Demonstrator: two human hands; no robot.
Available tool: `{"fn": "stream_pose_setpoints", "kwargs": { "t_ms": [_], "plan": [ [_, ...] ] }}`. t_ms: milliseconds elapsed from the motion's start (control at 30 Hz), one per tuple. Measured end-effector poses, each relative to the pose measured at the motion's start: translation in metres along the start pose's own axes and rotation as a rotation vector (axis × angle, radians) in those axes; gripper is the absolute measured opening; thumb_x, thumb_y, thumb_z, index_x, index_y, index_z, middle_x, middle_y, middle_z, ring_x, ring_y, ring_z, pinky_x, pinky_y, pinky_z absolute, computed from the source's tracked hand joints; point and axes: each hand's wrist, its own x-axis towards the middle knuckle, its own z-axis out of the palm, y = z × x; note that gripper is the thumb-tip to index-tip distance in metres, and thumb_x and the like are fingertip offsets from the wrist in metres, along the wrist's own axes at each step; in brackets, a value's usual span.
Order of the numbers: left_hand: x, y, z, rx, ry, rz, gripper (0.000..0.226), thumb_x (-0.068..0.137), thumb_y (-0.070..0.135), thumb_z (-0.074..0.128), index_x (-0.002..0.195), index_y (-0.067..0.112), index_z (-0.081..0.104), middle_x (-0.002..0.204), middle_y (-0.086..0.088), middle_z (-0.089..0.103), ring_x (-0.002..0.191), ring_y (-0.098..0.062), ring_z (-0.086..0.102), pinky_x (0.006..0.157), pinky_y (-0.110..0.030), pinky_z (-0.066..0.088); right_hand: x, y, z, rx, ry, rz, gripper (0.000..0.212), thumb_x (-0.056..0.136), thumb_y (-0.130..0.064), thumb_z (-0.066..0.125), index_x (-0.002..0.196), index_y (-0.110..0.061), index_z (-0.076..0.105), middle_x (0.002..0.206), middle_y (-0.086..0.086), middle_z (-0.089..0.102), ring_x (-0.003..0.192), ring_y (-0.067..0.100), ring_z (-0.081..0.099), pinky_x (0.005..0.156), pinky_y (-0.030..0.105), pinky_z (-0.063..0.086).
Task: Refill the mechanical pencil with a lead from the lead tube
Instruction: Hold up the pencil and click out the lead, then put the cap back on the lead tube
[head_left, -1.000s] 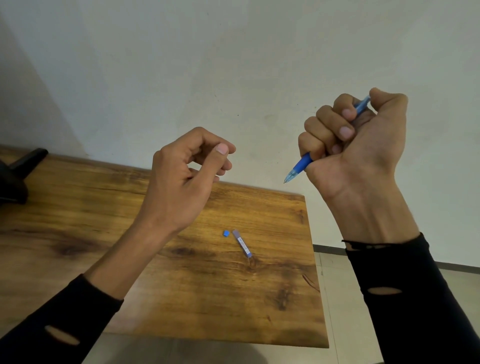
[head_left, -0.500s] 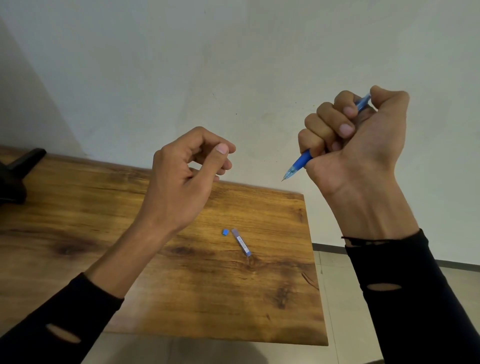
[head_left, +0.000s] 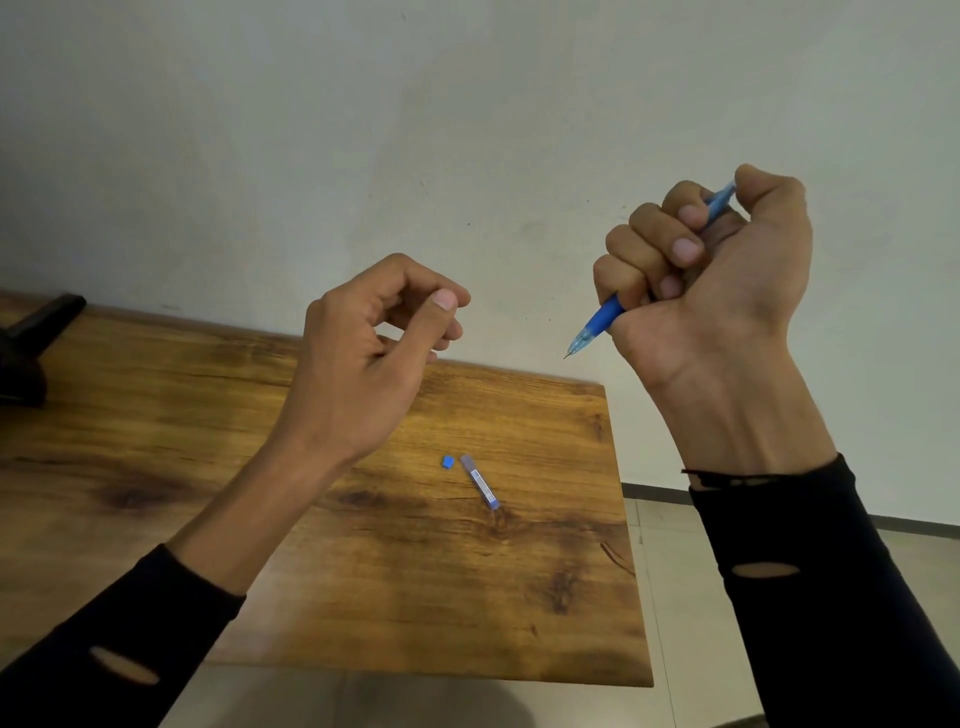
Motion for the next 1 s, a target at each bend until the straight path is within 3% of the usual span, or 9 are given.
{"fn": "stream_pose_setpoints", "kwargs": {
  "t_ms": [67,167,267,367,433,600,767,867,1000],
  "plan": [
    [0.0,0.0,0.0,0.005,-0.003,0.0,0.016,0.107,0.023,0.064,0.107,0.016,0.078,0.088,0.004,0.078,0.089,-0.012,0.077,0.072,-0.024,0.063,0.005,0.002,-0.003,-0.039,0.002,0.007,0.049,0.108,-0.038,0.036,0.065,-0.015,0.045,0.051,-0.004,0.03,0.044,0.011,0.018,0.04,0.025,0.021],
    [0.0,-0.001,0.0,0.019,-0.009,-0.001,0.014,0.108,0.021,0.064,0.107,0.016,0.077,0.088,0.003,0.078,0.088,-0.011,0.077,0.071,-0.024,0.063,0.018,0.007,-0.012,-0.28,0.018,0.014,0.034,0.113,-0.025,0.039,0.092,-0.009,0.06,0.061,0.002,0.048,0.047,0.011,0.036,0.044,0.024,0.034],
    [0.0,-0.003,0.0,0.024,-0.01,-0.015,0.013,0.108,0.019,0.064,0.106,0.016,0.077,0.088,0.004,0.078,0.087,-0.009,0.077,0.071,-0.026,0.064,0.032,0.021,-0.031,-0.787,0.037,0.0,0.028,0.113,-0.008,0.043,0.113,-0.001,0.07,0.09,0.009,0.06,0.074,0.015,0.058,0.062,0.024,0.058],
    [0.0,-0.005,0.001,0.027,-0.013,-0.021,0.015,0.107,0.021,0.064,0.106,0.017,0.078,0.087,0.004,0.079,0.087,-0.01,0.077,0.073,-0.028,0.065,0.042,0.043,-0.059,-1.135,0.069,0.056,0.02,0.109,-0.009,0.057,0.117,-0.001,0.073,0.108,0.007,0.063,0.094,0.018,0.063,0.077,0.031,0.066],
    [0.0,-0.007,0.002,0.036,-0.023,-0.016,0.015,0.107,0.021,0.064,0.107,0.016,0.078,0.087,0.003,0.079,0.087,-0.012,0.077,0.073,-0.029,0.066,0.046,0.059,-0.08,-1.35,0.085,0.067,0.022,0.105,-0.015,0.066,0.119,0.0,0.073,0.11,0.01,0.069,0.096,0.022,0.067,0.083,0.037,0.064],
    [0.0,-0.014,0.005,0.036,-0.033,-0.028,0.016,0.106,0.023,0.064,0.106,0.017,0.078,0.086,0.003,0.079,0.087,-0.015,0.077,0.074,-0.041,0.068,0.055,0.092,-0.123,-1.736,0.131,-0.008,0.015,0.096,-0.016,0.078,0.105,-0.005,0.075,0.101,0.015,0.075,0.089,0.03,0.071,0.073,0.037,0.056],
    [-0.003,-0.023,0.009,0.048,-0.105,-0.068,0.016,0.103,0.026,0.065,0.104,0.019,0.08,0.085,0.007,0.079,0.085,-0.009,0.077,0.079,-0.047,0.067,0.061,0.122,-0.147,-1.956,0.118,-0.064,0.016,0.093,-0.018,0.08,0.085,-0.015,0.066,0.085,0.006,0.068,0.062,0.008,0.05,0.051,0.022,0.03],
    [-0.006,-0.028,0.011,0.069,-0.16,-0.094,0.014,0.105,0.024,0.067,0.106,0.021,0.08,0.087,0.006,0.08,0.088,-0.01,0.079,0.085,-0.046,0.067,0.061,0.134,-0.158,-1.982,0.14,-0.06,0.02,0.091,-0.014,0.08,0.082,-0.016,0.062,0.074,-0.005,0.05,0.06,0.008,0.048,0.047,0.025,0.031],
    [-0.007,-0.029,0.012,0.114,-0.194,-0.104,0.013,0.106,0.022,0.067,0.106,0.023,0.08,0.089,0.009,0.08,0.089,-0.009,0.078,0.085,-0.043,0.066,0.063,0.143,-0.161,-2.01,0.089,-0.007,0.022,0.092,-0.024,0.082,0.094,-0.018,0.062,0.085,0.0,0.062,0.071,0.013,0.056,0.055,0.027,0.039]
  ]
}}
